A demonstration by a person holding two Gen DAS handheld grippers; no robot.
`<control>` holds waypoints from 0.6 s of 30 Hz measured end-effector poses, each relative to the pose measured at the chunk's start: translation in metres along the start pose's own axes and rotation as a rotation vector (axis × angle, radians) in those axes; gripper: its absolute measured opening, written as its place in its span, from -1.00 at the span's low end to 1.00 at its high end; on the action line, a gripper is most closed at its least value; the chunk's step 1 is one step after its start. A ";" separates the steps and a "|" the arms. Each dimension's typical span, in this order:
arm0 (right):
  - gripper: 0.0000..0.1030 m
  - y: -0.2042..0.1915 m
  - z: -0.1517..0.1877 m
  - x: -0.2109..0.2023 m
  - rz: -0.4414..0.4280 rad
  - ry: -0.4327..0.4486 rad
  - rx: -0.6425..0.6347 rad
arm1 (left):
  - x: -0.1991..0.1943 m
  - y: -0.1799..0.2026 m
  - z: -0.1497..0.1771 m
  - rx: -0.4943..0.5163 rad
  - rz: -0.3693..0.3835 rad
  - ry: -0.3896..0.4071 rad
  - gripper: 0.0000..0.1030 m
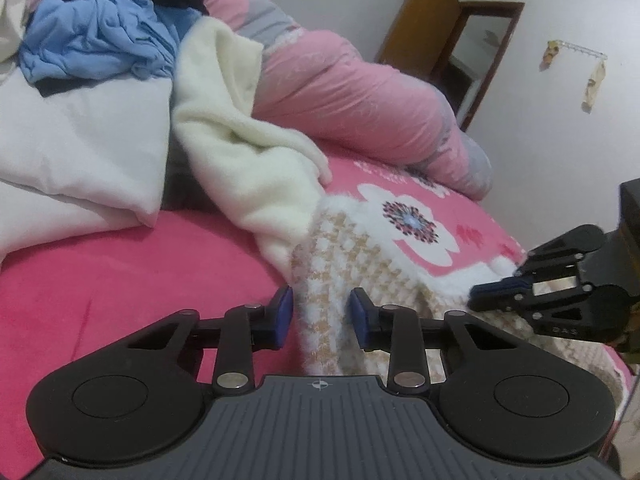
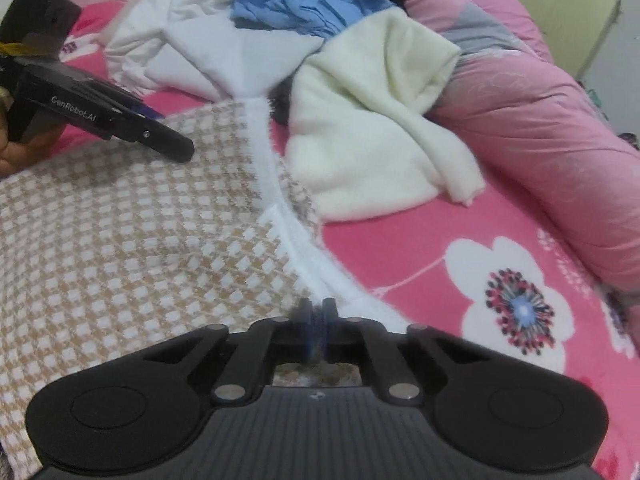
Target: Fold clothes
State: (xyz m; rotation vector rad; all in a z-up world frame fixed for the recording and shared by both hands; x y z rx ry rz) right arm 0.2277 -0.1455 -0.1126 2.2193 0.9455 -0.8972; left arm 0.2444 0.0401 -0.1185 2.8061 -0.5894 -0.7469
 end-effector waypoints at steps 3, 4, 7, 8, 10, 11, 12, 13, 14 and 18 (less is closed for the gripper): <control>-0.94 0.000 -0.005 0.000 0.028 -0.004 -0.008 | 0.001 -0.001 0.006 -0.004 -0.010 0.015 -0.38; -0.91 0.002 -0.007 0.000 0.039 -0.004 -0.008 | 0.001 -0.002 0.008 -0.007 -0.008 0.019 -0.38; -0.57 0.008 -0.012 0.007 0.059 -0.021 -0.021 | 0.002 -0.007 0.009 -0.038 0.013 0.028 -0.37; -0.49 0.008 -0.012 0.010 0.059 -0.035 -0.036 | 0.002 -0.008 0.009 -0.048 0.022 0.032 -0.36; -0.49 0.005 -0.009 0.017 0.022 -0.075 -0.037 | 0.002 -0.009 0.009 -0.064 0.035 0.037 -0.36; -0.50 0.003 -0.008 0.020 0.005 -0.095 -0.034 | 0.003 -0.010 0.009 -0.074 0.043 0.039 -0.35; -0.61 0.001 -0.007 0.021 -0.008 -0.113 -0.035 | 0.004 -0.011 0.009 -0.083 0.050 0.041 -0.35; -0.78 -0.002 -0.007 0.022 -0.007 -0.121 -0.049 | 0.005 -0.011 0.009 -0.092 0.057 0.044 -0.35; -1.00 -0.006 -0.008 0.021 0.000 -0.126 -0.070 | 0.005 -0.013 0.010 -0.106 0.064 0.047 -0.35; -1.00 -0.018 -0.029 -0.003 0.109 -0.018 -0.156 | 0.002 -0.016 0.009 -0.155 0.093 0.066 -0.38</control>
Point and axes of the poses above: each gripper's, at about its wrist camera, not at the fingertips, and x roughly the way its jaws point, y to its right, z to its underside, the point moved 10 cm from there along x, roughly the way its jaws point, and after that the axes turned 8 degrees about x, right-handed, at the moved point
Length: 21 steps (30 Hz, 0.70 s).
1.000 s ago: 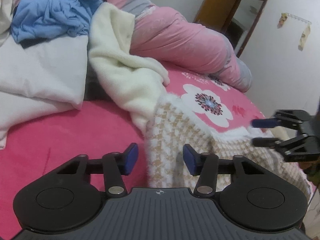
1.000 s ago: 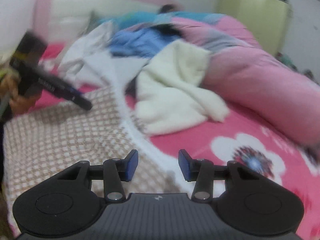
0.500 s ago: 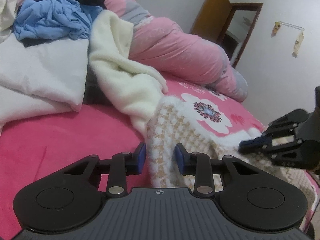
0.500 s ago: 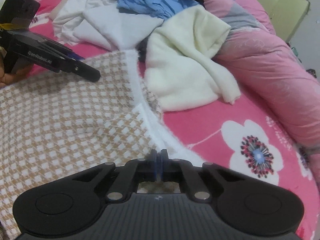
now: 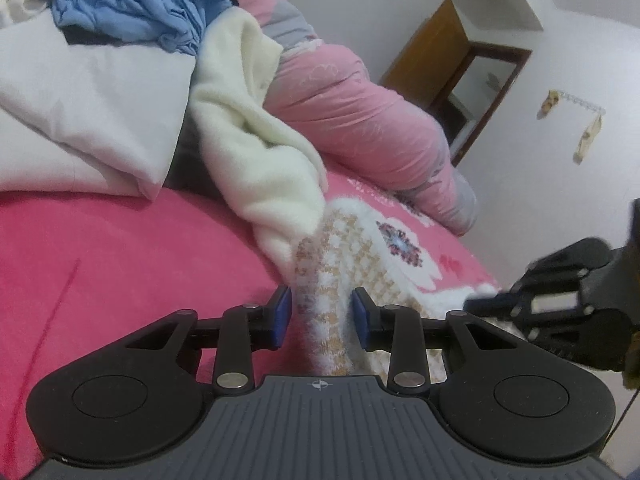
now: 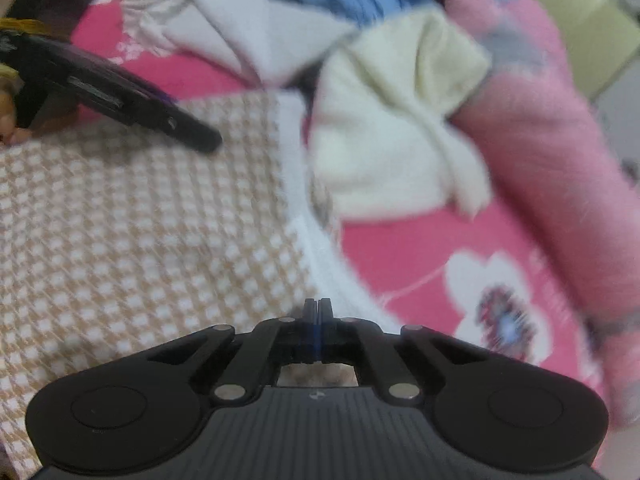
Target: Fold clothes
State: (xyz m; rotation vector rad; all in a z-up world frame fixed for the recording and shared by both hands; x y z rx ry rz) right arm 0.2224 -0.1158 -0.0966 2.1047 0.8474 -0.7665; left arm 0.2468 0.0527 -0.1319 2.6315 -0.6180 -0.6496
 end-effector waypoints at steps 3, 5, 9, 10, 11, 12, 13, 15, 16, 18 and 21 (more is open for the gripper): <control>-1.00 0.015 -0.021 -0.021 0.127 0.096 0.008 | 0.000 -0.002 -0.002 -0.042 0.034 -0.009 -0.37; -1.00 0.026 -0.026 -0.024 0.136 0.103 0.044 | 0.003 -0.005 0.000 -0.073 0.052 -0.029 -0.36; -0.97 0.026 -0.013 -0.009 0.022 0.024 0.125 | 0.005 -0.003 0.005 -0.047 0.055 -0.040 -0.31; -0.95 0.027 -0.009 -0.005 -0.004 0.000 0.129 | 0.005 -0.002 0.005 -0.028 0.043 -0.033 -0.30; -0.82 0.028 -0.005 0.000 -0.037 -0.027 0.131 | 0.004 -0.001 0.006 -0.009 0.030 -0.026 -0.30; -0.61 0.029 -0.001 0.004 -0.059 -0.052 0.130 | 0.005 -0.001 0.007 0.007 0.020 -0.024 -0.30; -0.51 0.030 0.004 0.008 -0.077 -0.075 0.127 | 0.005 0.000 0.007 0.023 0.010 -0.022 -0.31; -0.38 0.035 0.007 0.015 -0.099 -0.111 0.110 | 0.006 0.001 0.008 0.047 -0.001 -0.021 -0.33; -0.38 0.038 0.008 0.020 -0.121 -0.143 0.105 | 0.007 0.000 0.009 0.052 -0.006 -0.023 -0.33; -0.38 0.036 0.011 0.025 -0.203 -0.215 0.097 | 0.008 -0.002 0.010 0.045 -0.005 -0.031 -0.33; -0.38 0.033 0.009 0.032 -0.293 -0.264 0.062 | 0.010 -0.007 0.012 0.018 0.010 -0.037 -0.32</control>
Point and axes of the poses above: each gripper's, at about its wrist camera, not at the fingertips, and x roughly the way its jaws point, y to its right, z to its underside, the point moved 10 cm from there along x, roughly the way its jaws point, and after that the axes turned 8 degrees about x, right-handed, at the moved point
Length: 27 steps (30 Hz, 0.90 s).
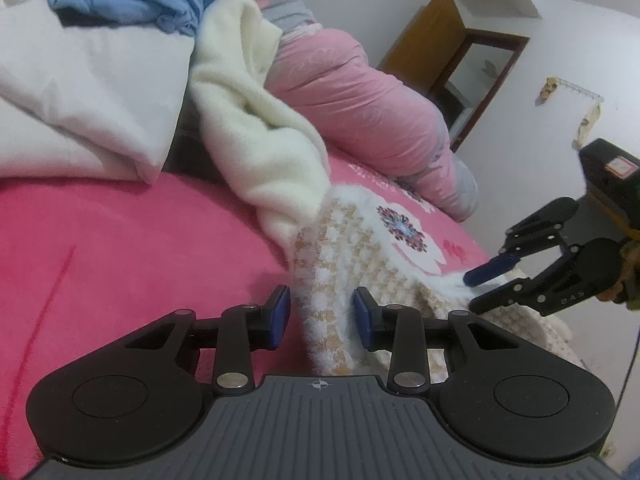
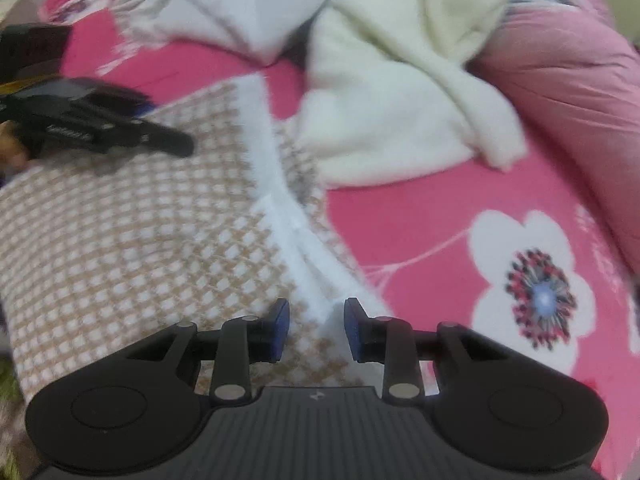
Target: Fold clothes
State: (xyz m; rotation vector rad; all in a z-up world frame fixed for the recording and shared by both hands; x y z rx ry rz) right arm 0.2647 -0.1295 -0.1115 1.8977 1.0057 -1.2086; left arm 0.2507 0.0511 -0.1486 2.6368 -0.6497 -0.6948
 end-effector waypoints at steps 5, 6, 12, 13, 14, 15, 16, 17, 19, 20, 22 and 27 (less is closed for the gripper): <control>-0.37 0.002 -0.001 0.017 -0.084 -0.123 -0.017 | 0.001 -0.002 0.003 -0.012 0.009 -0.004 -0.32; -0.36 0.001 0.000 0.018 -0.093 -0.141 -0.018 | 0.001 -0.002 0.004 -0.015 0.011 -0.005 -0.32; -0.66 -0.012 0.007 0.011 -0.147 -0.218 -0.050 | 0.001 -0.002 0.005 -0.026 0.020 -0.003 -0.31; -0.72 -0.014 0.008 0.009 -0.144 -0.209 -0.052 | 0.001 -0.003 0.005 -0.027 0.021 -0.002 -0.31; -0.81 -0.016 0.007 0.006 -0.129 -0.190 -0.065 | 0.001 -0.003 0.005 -0.030 0.022 0.002 -0.31; -0.86 -0.019 0.006 0.002 -0.106 -0.161 -0.082 | 0.000 -0.003 0.005 -0.032 0.022 0.005 -0.31; -0.87 -0.021 0.005 -0.004 -0.080 -0.127 -0.089 | -0.001 -0.003 0.004 -0.034 0.023 0.011 -0.31; -0.88 -0.022 0.004 -0.011 -0.054 -0.093 -0.092 | -0.002 -0.004 0.004 -0.036 0.024 0.016 -0.31; -0.88 -0.030 0.005 -0.022 0.050 -0.013 -0.087 | -0.003 -0.004 0.004 -0.036 0.029 0.022 -0.31; -0.88 -0.034 0.006 -0.028 0.107 0.028 -0.084 | -0.003 -0.004 0.004 -0.035 0.032 0.026 -0.31; -0.88 -0.048 0.012 -0.034 0.252 0.100 -0.112 | -0.006 0.001 0.002 -0.022 0.044 0.042 -0.31; -0.90 -0.056 0.032 -0.024 0.589 0.267 -0.208 | -0.011 0.014 -0.002 0.026 0.033 0.046 -0.20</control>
Point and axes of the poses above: each gripper's, at about its wrist camera, not at the fingertips, and x roughly the way its jaws point, y to its right, z to its underside, the point moved 10 cm from there along x, roughly the way its jaws point, and after that the axes turned 8 degrees about x, right-handed, at the moved point
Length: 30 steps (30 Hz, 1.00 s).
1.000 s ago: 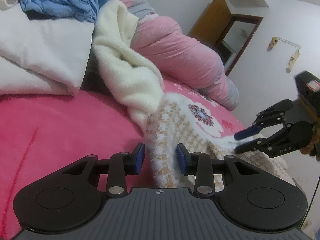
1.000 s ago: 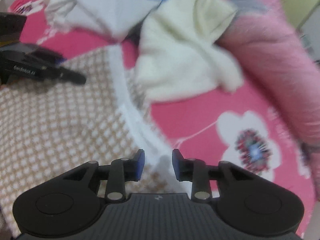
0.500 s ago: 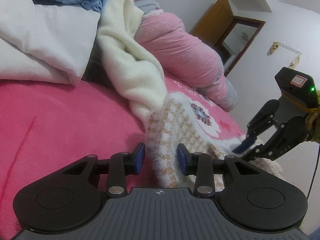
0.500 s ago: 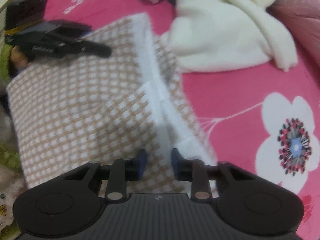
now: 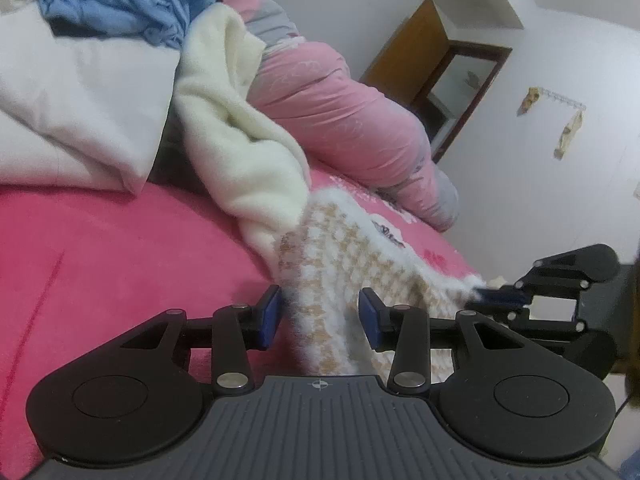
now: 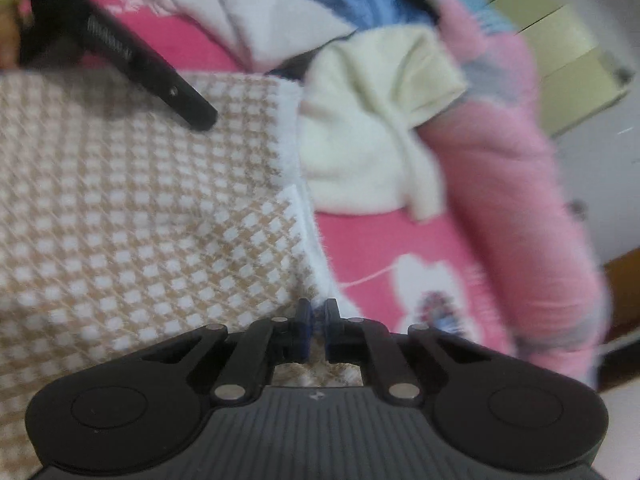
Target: Fold clothes
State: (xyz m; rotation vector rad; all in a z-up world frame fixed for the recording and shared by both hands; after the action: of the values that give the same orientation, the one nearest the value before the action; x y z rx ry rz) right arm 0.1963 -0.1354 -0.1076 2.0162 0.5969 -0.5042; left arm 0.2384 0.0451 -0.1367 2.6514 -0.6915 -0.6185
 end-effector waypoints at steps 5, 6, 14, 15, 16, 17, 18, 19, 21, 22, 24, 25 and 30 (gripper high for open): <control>-0.91 -0.014 0.002 -0.008 0.327 0.153 -0.226 | 0.002 0.008 -0.003 0.062 -0.069 -0.026 -0.47; -0.91 -0.015 0.004 -0.008 0.358 0.166 -0.241 | 0.002 0.010 -0.004 0.072 -0.082 -0.028 -0.49; -0.92 0.003 -0.003 -0.015 0.463 0.258 -0.256 | -0.003 0.011 -0.020 0.053 -0.110 -0.012 -0.66; -0.92 0.004 -0.004 -0.014 0.463 0.255 -0.250 | -0.003 0.010 -0.022 0.052 -0.115 -0.007 -0.66; -0.92 0.004 -0.004 -0.008 0.461 0.249 -0.241 | 0.001 0.007 -0.022 0.048 -0.125 -0.015 -0.66; -0.92 0.003 -0.002 0.001 0.446 0.236 -0.225 | 0.008 0.004 -0.020 0.044 -0.133 -0.031 -0.66; -0.92 0.001 0.000 0.011 0.427 0.221 -0.206 | 0.013 0.001 -0.016 0.055 -0.146 -0.048 -0.65; -0.92 -0.001 0.003 0.022 0.395 0.197 -0.177 | 0.018 -0.002 -0.012 0.066 -0.158 -0.064 -0.63; -0.91 -0.004 0.012 0.041 0.320 0.155 -0.100 | 0.022 -0.005 -0.007 0.090 -0.182 -0.099 -0.57; -0.91 -0.003 0.014 0.046 0.292 0.147 -0.061 | 0.023 -0.007 -0.005 0.101 -0.193 -0.117 -0.51; -0.90 0.002 0.015 0.048 0.260 0.150 0.001 | 0.010 -0.005 -0.016 0.119 -0.219 -0.080 -0.50; -0.90 0.004 0.015 0.047 0.255 0.153 0.023 | 0.002 -0.004 -0.023 0.133 -0.237 -0.054 -0.51; -0.88 0.018 0.016 0.049 0.138 0.151 0.227 | -0.016 0.046 -0.057 0.283 -0.193 0.017 -0.51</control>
State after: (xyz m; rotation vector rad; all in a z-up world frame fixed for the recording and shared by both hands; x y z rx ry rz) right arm 0.2442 -0.1474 -0.1306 2.3078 0.5045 -0.3518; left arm 0.2362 0.0267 -0.0636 3.0084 -0.5579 -0.5847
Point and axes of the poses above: each gripper's, at about its wrist camera, not at the fingertips, and x roughly the way its jaws point, y to its right, z to its underside, the point moved 10 cm from there along x, roughly the way its jaws point, and after that the axes turned 8 degrees about x, right-handed, at the moved point
